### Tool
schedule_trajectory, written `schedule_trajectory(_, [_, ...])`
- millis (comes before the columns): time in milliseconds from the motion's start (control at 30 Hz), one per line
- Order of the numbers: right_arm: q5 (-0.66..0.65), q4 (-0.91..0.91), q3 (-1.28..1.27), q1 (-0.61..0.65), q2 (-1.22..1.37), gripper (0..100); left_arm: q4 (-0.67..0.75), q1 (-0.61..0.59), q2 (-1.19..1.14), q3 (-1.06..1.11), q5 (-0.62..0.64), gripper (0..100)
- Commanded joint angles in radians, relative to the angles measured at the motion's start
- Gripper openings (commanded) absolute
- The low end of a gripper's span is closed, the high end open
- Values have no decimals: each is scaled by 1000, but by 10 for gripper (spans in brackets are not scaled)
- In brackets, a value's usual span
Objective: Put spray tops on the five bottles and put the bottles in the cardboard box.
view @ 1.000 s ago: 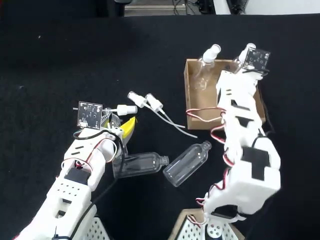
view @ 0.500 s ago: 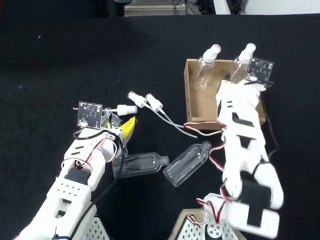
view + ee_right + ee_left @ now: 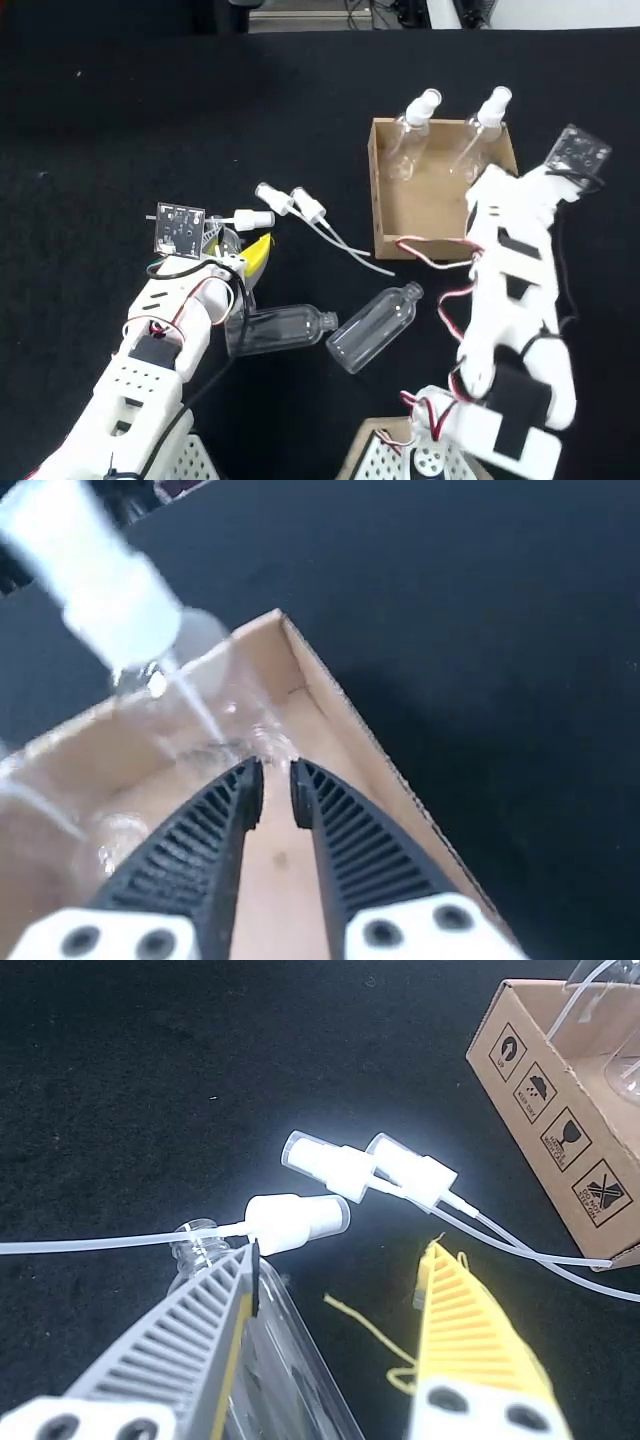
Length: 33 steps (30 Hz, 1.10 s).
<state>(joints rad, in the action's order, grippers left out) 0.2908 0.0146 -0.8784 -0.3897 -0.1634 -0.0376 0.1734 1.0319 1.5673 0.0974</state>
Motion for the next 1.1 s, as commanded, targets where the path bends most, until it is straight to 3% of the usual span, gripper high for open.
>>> schedule_trajectory(0, [83,-3,108,-14,59,11,25,4,14,-13,6,253])
schedule_trajectory(400, [86,-5,226,52,193,11,25,8,14,-15,6,253])
schedule_trajectory(1067, [84,0,220,107,200,11,25,5,14,-15,6,253])
